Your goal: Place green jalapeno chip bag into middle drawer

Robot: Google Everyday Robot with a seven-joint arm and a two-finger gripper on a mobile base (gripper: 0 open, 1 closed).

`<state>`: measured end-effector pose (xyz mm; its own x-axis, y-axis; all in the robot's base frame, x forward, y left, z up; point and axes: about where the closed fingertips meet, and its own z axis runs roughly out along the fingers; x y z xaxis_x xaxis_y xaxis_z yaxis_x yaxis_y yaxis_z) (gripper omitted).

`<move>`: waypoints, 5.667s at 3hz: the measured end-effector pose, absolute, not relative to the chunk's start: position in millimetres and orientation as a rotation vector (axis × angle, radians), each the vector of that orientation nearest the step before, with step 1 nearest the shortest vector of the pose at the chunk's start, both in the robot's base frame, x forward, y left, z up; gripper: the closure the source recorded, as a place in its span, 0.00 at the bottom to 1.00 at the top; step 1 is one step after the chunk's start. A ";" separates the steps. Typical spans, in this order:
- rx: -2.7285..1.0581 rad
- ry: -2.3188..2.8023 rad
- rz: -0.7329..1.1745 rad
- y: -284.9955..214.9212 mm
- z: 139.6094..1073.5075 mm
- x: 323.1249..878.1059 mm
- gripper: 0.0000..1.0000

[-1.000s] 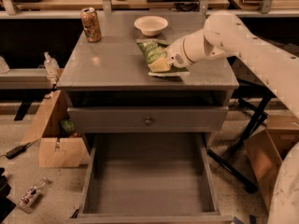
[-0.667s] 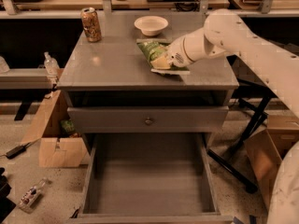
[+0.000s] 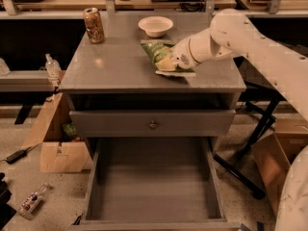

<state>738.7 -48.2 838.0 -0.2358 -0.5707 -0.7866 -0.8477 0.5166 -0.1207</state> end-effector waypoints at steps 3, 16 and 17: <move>-1.175 1.954 0.409 -49.5 835.7 695.5 1.00; -0.478 2.323 0.513 -215.2 770.9 515.4 1.00; -0.477 2.321 0.515 -214.4 771.7 515.5 1.00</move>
Offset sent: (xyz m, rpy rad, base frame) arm -0.2680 -0.0546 0.1291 -0.0016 -0.2005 -0.1742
